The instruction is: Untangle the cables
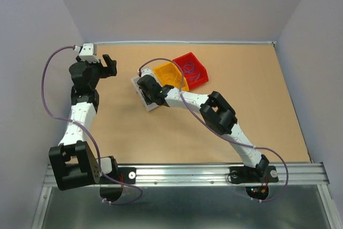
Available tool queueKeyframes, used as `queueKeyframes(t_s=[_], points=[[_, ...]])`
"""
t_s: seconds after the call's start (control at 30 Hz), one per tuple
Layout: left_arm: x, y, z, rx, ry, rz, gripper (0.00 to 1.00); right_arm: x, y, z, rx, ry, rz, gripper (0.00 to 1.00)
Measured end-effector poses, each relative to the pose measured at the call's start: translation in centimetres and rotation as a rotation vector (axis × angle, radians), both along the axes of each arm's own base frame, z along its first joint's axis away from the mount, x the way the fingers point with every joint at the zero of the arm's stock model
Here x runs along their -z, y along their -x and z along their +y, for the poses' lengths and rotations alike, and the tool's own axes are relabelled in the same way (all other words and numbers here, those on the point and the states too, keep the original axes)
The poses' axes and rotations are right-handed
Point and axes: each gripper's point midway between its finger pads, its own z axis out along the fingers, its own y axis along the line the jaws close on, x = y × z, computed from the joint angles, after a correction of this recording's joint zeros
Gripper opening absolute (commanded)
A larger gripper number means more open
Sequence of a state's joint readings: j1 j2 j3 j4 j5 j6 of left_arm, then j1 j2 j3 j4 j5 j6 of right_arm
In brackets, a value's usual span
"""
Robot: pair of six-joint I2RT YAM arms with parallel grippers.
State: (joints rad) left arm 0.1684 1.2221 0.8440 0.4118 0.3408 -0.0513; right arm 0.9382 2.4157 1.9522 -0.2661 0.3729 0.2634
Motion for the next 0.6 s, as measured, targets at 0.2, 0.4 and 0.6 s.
queueKeyframes(t_s=[0.2,0.4,0.6], points=[[0.1,-0.1,-0.3,-0.011,-0.02,-0.003,0.92,-0.9,-0.3,0.2,-0.024,0.015,-0.026,0.39],[0.1,-0.2,0.0,-0.024,-0.027,-0.003,0.92,-6.5,-0.5,0.2,-0.028,-0.041,-0.084,0.62],[0.3,-0.1,0.0,-0.024,-0.033,-0.003,0.93,-18.1,2.2,-3.9,-0.016,-0.193,-0.208,0.87]])
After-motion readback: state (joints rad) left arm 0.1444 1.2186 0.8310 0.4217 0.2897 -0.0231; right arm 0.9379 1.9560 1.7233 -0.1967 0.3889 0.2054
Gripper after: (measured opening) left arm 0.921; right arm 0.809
